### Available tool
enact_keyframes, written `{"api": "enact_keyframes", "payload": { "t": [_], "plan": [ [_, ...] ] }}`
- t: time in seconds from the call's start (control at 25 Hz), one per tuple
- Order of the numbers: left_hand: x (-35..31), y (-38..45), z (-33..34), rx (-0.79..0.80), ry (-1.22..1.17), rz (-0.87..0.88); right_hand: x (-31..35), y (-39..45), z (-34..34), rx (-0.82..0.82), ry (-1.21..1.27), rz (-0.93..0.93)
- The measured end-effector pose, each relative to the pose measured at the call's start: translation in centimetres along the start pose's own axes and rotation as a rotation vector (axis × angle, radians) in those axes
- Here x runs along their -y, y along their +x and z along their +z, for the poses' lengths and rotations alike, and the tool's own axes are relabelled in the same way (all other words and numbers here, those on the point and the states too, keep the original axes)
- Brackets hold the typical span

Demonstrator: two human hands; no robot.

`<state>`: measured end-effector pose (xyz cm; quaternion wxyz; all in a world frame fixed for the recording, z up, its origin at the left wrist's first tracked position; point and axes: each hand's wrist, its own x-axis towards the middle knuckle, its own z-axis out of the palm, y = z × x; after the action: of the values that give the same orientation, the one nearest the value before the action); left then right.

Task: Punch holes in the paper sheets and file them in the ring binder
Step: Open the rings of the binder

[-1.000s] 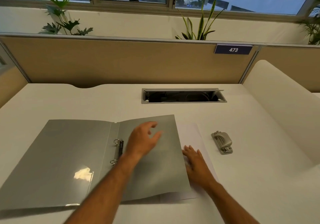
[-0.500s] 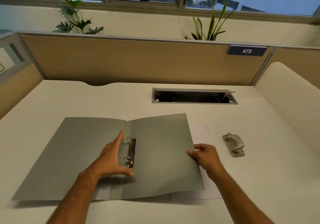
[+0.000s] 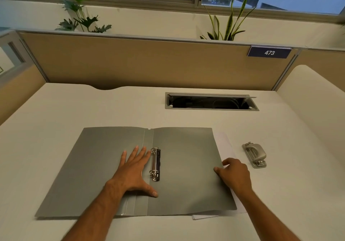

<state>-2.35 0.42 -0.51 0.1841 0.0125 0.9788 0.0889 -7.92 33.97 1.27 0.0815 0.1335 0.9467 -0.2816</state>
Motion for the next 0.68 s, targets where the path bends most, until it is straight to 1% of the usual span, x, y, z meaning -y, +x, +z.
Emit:
{"api": "enact_keyframes", "payload": {
  "t": [0.08, 0.12, 0.16, 0.2, 0.24, 0.32, 0.4, 0.44, 0.56, 0.68],
  "plan": [
    [-0.1, 0.2, -0.1, 0.008, 0.017, -0.004, 1.0, -0.7, 0.0, -0.031, -0.193, -0.081],
    [-0.1, 0.3, -0.1, 0.013, 0.021, -0.007, 1.3, -0.9, 0.2, -0.055, -0.275, -0.153],
    [-0.2, 0.4, -0.1, 0.02, 0.028, -0.009, 1.8, -1.0, 0.6, -0.075, -0.314, -0.236],
    [-0.2, 0.4, -0.1, 0.027, 0.034, -0.012, 2.3, -1.1, 1.2, -0.07, -0.288, -0.321],
    [-0.2, 0.5, -0.1, 0.033, 0.037, -0.017, 3.0, -1.3, 1.9, -0.018, -0.211, -0.405],
    [-0.2, 0.6, 0.0, 0.04, 0.036, -0.029, 4.7, -1.5, 3.7, 0.17, -0.059, -0.545],
    [-0.3, 0.6, 0.1, 0.041, 0.042, -0.038, 6.8, -1.8, 5.4, 0.344, -0.051, -0.636],
    [-0.3, 0.6, 0.1, 0.045, 0.048, -0.04, 7.9, -1.9, 6.1, 0.391, -0.082, -0.669],
    [-0.5, 0.7, 0.0, 0.061, 0.063, -0.048, 10.1, -1.5, 7.9, 0.421, -0.174, -0.734],
    [-0.5, 0.8, 0.0, 0.066, 0.076, -0.051, 11.0, -1.0, 8.9, 0.43, -0.236, -0.768]
  ]
}}
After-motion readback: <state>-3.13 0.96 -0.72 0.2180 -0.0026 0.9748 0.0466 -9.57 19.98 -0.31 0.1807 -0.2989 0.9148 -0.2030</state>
